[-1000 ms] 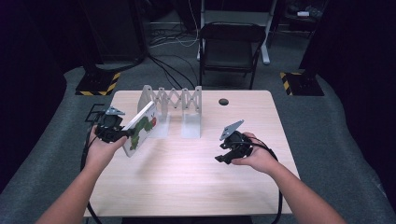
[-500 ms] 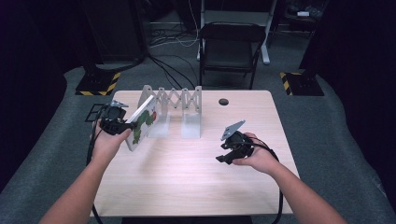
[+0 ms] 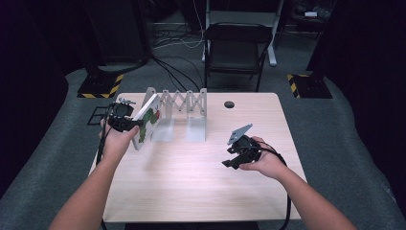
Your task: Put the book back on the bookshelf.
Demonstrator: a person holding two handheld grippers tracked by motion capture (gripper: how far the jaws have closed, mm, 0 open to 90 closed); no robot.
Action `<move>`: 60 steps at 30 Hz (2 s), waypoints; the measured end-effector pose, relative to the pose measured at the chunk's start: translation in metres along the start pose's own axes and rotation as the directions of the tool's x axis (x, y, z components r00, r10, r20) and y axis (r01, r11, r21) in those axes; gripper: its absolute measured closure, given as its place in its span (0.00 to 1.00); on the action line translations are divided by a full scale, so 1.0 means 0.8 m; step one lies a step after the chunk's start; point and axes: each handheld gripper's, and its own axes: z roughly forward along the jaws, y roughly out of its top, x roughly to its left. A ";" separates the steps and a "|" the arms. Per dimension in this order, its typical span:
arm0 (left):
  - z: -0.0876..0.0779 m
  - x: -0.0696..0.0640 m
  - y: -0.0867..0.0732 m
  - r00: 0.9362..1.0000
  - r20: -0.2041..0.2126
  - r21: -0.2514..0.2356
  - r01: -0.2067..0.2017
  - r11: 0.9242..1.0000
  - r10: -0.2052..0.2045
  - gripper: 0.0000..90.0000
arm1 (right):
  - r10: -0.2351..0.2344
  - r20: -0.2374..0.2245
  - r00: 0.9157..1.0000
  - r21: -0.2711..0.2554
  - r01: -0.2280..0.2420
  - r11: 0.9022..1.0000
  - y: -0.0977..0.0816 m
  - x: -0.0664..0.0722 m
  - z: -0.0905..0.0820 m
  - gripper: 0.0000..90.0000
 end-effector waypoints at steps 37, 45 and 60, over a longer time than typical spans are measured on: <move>0.049 -0.018 0.001 0.996 -0.067 0.016 0.057 0.998 -0.056 0.84 | 0.012 -0.004 1.000 -0.001 -0.012 1.000 -0.007 0.001 0.005 0.47; 0.059 -0.022 0.000 0.996 -0.071 0.016 0.063 0.998 -0.062 0.84 | 0.015 -0.010 1.000 -0.005 -0.015 1.000 -0.008 0.001 0.006 0.47; 0.075 -0.023 -0.011 0.992 -0.102 0.021 0.072 0.997 -0.069 0.84 | 0.003 -0.019 1.000 -0.017 -0.004 1.000 -0.006 0.007 0.018 0.47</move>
